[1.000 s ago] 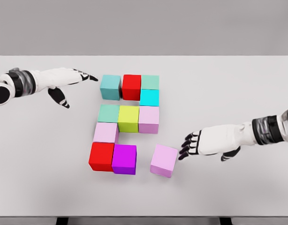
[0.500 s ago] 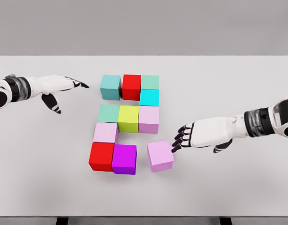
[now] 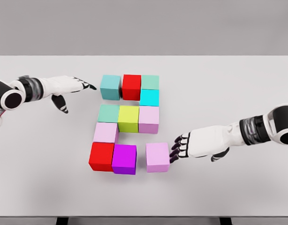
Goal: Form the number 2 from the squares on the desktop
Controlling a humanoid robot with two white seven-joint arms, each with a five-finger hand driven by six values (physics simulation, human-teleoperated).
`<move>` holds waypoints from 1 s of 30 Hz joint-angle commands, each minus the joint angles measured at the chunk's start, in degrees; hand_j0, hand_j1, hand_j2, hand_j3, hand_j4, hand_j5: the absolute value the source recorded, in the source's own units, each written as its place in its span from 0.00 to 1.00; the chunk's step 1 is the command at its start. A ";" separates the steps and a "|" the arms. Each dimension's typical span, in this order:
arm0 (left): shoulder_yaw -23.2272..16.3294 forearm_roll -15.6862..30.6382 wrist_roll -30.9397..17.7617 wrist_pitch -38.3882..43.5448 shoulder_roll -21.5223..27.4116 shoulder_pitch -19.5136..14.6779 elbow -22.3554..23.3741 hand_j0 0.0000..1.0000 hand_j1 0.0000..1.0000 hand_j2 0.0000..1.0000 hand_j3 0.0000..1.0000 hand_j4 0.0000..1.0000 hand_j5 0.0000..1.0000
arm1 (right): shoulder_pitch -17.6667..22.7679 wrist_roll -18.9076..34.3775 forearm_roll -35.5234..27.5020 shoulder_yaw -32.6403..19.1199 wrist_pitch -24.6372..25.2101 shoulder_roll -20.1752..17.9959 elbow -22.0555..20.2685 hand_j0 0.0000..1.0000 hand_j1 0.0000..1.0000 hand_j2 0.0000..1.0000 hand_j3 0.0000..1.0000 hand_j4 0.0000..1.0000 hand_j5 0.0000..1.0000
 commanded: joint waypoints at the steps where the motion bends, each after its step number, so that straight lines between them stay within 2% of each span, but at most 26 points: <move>1: 0.03 -0.11 0.02 0.04 -0.58 0.00 0.01 1.00 1.00 1.00 1.00 1.00 1.00 | 0.00 -0.02 -0.29 0.07 0.13 0.05 -0.15 1.00 1.00 1.00 1.00 1.00 1.00; 6: -0.06 -1.25 0.02 0.04 -0.94 0.09 0.10 1.00 1.00 1.00 1.00 1.00 1.00 | 0.09 -0.02 -0.29 0.25 0.13 0.84 -0.15 1.00 1.00 1.00 1.00 1.00 1.00; 10: -0.06 -1.34 0.02 0.04 -0.94 0.18 0.88 1.00 1.00 1.00 1.00 1.00 1.00 | -0.09 -0.02 -0.37 -0.72 0.13 -0.21 0.47 1.00 1.00 1.00 1.00 1.00 1.00; 13: -0.41 -1.69 0.02 0.04 -1.02 0.18 1.15 1.00 1.00 1.00 1.00 1.00 1.00 | -0.44 -0.02 -0.37 -1.33 0.13 -0.91 2.75 1.00 1.00 1.00 1.00 1.00 1.00; 18: -0.41 -2.13 0.02 0.04 -1.73 0.09 1.15 1.00 1.00 1.00 1.00 1.00 1.00 | -1.32 -0.02 -0.20 -1.25 0.13 0.32 8.81 1.00 1.00 1.00 1.00 1.00 1.00; 24: -0.41 -2.22 0.02 0.04 -2.08 0.17 1.06 1.00 1.00 1.00 1.00 1.00 1.00 | -1.32 -0.02 -0.11 -0.89 0.13 1.11 7.94 1.00 1.00 1.00 1.00 1.00 1.00; 25: -0.41 -2.22 0.02 0.04 -2.08 0.18 1.06 1.00 1.00 1.00 1.00 1.00 1.00 | -1.32 -0.02 -0.11 -0.63 0.13 2.25 7.41 1.00 1.00 1.00 1.00 1.00 1.00; 30: -0.41 -2.13 0.02 0.04 -1.99 0.35 1.06 1.00 1.00 1.00 1.00 1.00 1.00 | -1.23 -0.02 -0.20 -0.37 0.13 2.16 2.93 1.00 1.00 1.00 1.00 1.00 1.00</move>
